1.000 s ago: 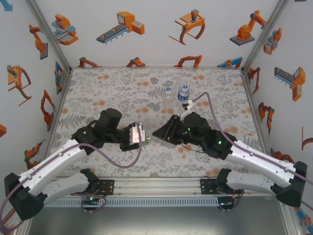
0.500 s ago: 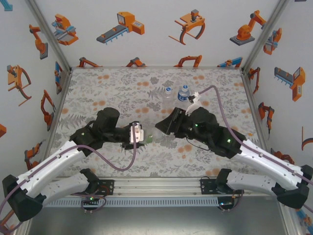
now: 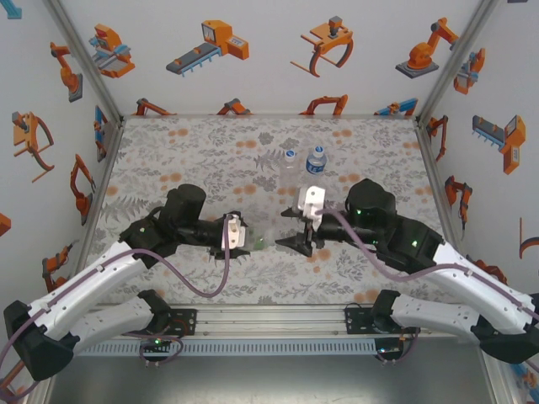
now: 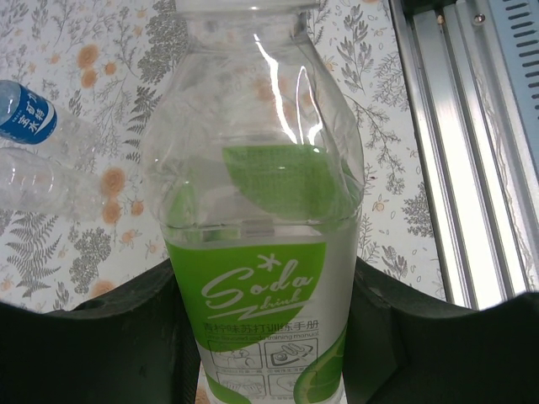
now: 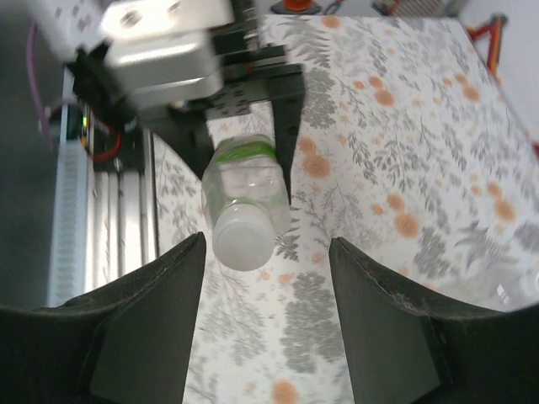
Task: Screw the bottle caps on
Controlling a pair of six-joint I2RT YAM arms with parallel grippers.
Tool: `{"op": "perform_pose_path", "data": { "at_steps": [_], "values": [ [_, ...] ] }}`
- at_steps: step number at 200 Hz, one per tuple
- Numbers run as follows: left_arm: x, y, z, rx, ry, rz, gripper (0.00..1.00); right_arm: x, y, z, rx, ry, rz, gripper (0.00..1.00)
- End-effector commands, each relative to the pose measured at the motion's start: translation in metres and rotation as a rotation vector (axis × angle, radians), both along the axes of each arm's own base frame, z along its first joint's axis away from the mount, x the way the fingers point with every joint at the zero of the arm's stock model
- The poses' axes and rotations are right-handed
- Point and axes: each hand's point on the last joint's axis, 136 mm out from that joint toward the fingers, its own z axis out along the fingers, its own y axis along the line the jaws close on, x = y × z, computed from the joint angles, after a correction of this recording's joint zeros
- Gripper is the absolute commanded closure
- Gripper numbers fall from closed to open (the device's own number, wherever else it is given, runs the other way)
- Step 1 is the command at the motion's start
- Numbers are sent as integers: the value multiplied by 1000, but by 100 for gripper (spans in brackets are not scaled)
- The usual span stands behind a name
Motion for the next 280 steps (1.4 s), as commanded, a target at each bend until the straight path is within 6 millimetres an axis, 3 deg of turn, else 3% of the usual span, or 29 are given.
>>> {"op": "perform_pose_path", "data": {
  "at_steps": [1,80,156,176,208,240,265,280],
  "values": [
    [-9,-2,16,-31,-22,-58,100,-18,4,-1,-39,-210,180,43],
    [-7,-3,10,-12,-7,-57,100,-14,9,-12,-37,-207,175,51],
    [-7,-4,11,-13,-6,-58,100,-17,12,-26,-61,-151,193,53],
    [-6,-4,11,-12,-8,-54,100,-15,13,-26,-45,-143,183,59],
    [-6,-4,11,-12,-10,-53,100,-7,14,-22,-4,-88,112,77],
    [-4,-4,11,-9,-7,-41,100,15,15,-19,124,174,-76,100],
    [1,-5,12,-7,-7,-19,100,44,14,-21,283,554,-305,100],
    [3,-6,13,-11,-10,-8,100,71,2,-39,389,856,-546,100]
  ]
}}
